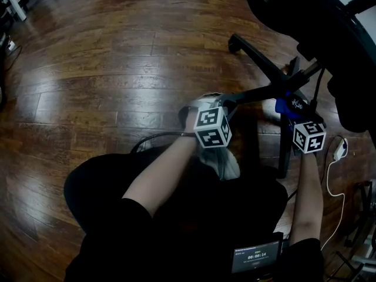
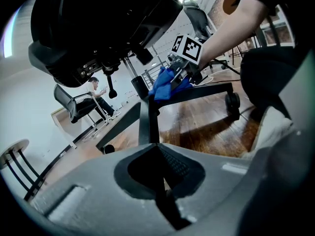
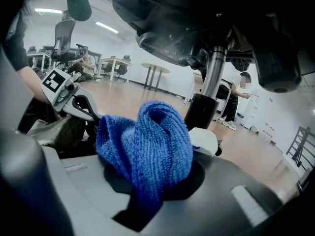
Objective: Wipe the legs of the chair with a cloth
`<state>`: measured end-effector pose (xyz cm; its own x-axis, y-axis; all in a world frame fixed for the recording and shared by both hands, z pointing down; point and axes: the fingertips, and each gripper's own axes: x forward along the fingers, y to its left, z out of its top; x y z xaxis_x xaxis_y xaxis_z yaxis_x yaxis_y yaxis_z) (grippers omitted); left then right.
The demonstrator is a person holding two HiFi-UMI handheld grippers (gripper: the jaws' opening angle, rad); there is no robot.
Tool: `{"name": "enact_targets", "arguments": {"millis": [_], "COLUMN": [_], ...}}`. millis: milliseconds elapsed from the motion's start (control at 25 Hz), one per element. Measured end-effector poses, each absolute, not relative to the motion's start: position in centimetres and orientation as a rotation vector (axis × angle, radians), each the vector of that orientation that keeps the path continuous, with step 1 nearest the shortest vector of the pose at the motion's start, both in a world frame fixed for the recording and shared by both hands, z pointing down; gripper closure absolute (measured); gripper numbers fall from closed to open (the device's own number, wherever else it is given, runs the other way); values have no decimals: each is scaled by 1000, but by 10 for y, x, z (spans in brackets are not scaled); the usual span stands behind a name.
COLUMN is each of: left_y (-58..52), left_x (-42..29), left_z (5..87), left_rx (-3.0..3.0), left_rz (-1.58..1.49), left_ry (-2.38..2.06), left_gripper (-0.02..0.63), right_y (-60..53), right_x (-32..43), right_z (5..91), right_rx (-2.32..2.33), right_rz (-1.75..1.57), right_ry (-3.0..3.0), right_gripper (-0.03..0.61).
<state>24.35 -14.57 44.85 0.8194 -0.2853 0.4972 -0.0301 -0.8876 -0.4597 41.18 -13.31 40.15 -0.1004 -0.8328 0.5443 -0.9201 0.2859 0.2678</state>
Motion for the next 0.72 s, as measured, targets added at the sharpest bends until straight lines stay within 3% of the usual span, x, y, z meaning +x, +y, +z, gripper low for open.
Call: {"name": "enact_targets", "arguments": {"millis": [280, 720], "left_y": [-146, -149], "left_x": [242, 240], "left_z": [450, 452], "left_rx": [-2563, -2554], "left_rz": [-797, -809], "left_ry": [245, 269], "left_gripper": [613, 613], "right_y": [-110, 40], "right_x": [402, 372], "right_z": [407, 441], "right_rx": [1566, 1523], "right_rz": [146, 406], "right_ry": [-1897, -2090], "right_gripper": [505, 503]}}
